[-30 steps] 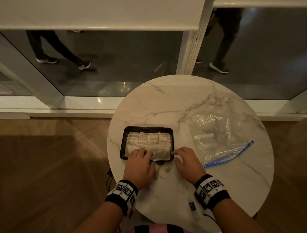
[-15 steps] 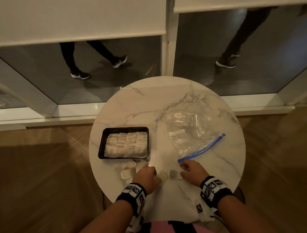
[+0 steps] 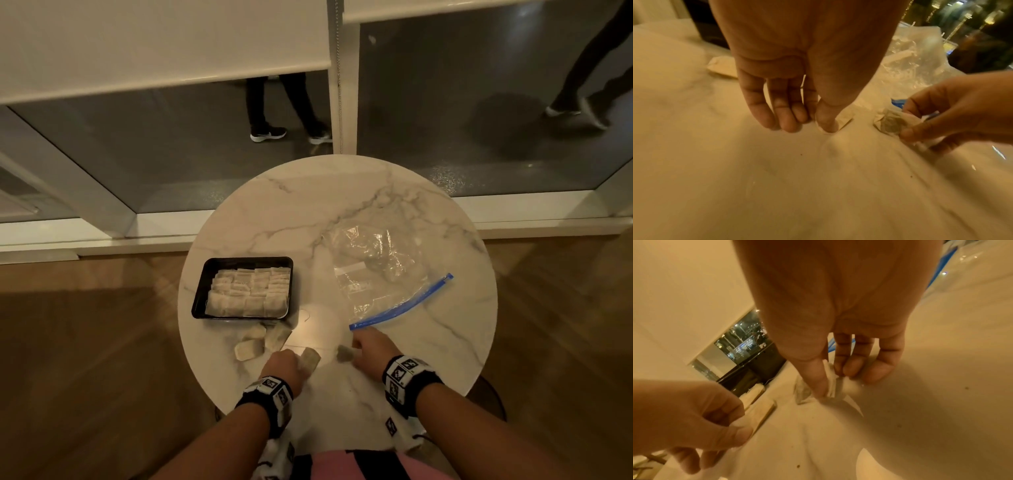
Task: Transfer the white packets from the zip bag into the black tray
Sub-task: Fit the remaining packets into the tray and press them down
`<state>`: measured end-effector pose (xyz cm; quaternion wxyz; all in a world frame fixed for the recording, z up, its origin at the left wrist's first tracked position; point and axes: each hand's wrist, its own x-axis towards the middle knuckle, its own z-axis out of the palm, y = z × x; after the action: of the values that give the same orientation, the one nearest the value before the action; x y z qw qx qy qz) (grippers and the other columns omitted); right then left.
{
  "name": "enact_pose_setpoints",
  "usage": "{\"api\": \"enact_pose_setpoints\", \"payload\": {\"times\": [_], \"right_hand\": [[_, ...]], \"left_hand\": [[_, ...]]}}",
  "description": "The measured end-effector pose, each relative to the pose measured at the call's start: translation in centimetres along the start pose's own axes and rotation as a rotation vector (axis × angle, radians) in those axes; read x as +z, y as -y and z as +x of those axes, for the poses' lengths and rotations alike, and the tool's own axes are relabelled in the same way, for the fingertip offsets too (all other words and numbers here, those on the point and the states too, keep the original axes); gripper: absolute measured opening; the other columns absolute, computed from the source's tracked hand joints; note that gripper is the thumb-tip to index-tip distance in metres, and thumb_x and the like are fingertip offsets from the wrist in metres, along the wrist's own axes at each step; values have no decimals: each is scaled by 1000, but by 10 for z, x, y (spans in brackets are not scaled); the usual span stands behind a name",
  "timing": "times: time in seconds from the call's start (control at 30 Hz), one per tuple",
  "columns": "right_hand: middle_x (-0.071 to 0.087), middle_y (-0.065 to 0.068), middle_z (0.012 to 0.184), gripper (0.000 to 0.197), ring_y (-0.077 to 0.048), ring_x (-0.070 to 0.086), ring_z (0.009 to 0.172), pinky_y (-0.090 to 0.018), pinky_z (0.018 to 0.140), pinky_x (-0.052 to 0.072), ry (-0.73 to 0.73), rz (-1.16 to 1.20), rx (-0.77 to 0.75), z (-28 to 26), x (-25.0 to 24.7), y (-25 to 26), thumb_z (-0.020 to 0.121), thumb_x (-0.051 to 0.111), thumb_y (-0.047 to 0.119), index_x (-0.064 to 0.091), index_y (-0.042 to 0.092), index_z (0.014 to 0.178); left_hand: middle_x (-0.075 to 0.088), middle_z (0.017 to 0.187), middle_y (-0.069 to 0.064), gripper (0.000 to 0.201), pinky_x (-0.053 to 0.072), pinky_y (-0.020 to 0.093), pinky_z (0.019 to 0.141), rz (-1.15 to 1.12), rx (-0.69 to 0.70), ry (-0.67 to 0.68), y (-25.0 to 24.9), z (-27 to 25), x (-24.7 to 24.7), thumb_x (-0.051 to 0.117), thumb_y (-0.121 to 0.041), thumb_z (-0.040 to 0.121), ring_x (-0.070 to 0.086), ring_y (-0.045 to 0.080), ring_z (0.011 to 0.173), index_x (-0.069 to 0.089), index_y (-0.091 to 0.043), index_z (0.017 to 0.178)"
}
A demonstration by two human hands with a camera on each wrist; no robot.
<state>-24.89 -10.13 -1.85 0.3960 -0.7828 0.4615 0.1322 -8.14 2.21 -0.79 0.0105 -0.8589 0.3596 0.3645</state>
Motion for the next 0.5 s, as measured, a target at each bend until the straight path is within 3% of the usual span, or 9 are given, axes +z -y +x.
{"api": "enact_pose_setpoints", "payload": {"times": [0.07, 0.13, 0.27, 0.33, 0.4, 0.43, 0.5], "right_hand": [[52, -2, 82, 28, -17, 48, 72, -34, 70, 45, -11, 95, 2, -5, -2, 0, 88, 62, 42, 53, 16, 81], [51, -1, 76, 32, -16, 46, 68, -31, 64, 40, -34, 181, 13, -7, -3, -4, 86, 63, 45, 53, 17, 77], [63, -1, 77, 31, -10, 52, 66, -23, 62, 42, -85, 340, 26, -7, -6, -13, 84, 67, 40, 63, 10, 80], [67, -2, 83, 21, -10, 57, 71, -21, 65, 46, -109, 429, 22, -5, -11, -17, 82, 72, 33, 66, 13, 84], [68, -4, 84, 13, -11, 61, 70, -29, 69, 54, -95, 573, 27, -4, -17, -17, 81, 76, 19, 65, 14, 86], [68, -7, 85, 16, -11, 63, 68, -35, 69, 58, -71, 693, 23, -5, -20, -15, 81, 77, 10, 63, 11, 89], [70, -15, 90, 27, -13, 66, 67, -32, 62, 58, -10, 969, 11, -11, -30, -6, 81, 76, -2, 61, 5, 102]], "left_hand": [[65, 75, 1, 63, 51, 32, 68, -99, -19, -47, 2, -2, 0, 49, -71, 88, 60, 22, 69, 62, -12, 74], [62, 73, -3, 57, 45, 29, 61, -174, -19, -83, 3, -5, 0, 57, -73, 83, 56, 16, 65, 58, -16, 75], [66, 77, -4, 45, 48, 27, 63, -379, 3, -171, 4, -14, -6, 72, -61, 80, 62, 16, 73, 63, -17, 80], [68, 79, -3, 40, 50, 26, 66, -470, 22, -209, 5, -20, -11, 74, -57, 80, 63, 15, 76, 65, -18, 80], [69, 80, -3, 29, 54, 27, 70, -513, 46, -227, 5, -26, -15, 74, -45, 85, 65, 16, 78, 67, -17, 82], [70, 81, -3, 21, 55, 28, 73, -521, 62, -235, 5, -29, -18, 73, -37, 88, 65, 15, 78, 68, -17, 83], [70, 83, -5, 10, 55, 26, 75, -529, 82, -232, 6, -33, -23, 69, -26, 92, 64, 10, 78, 69, -18, 85]]}}
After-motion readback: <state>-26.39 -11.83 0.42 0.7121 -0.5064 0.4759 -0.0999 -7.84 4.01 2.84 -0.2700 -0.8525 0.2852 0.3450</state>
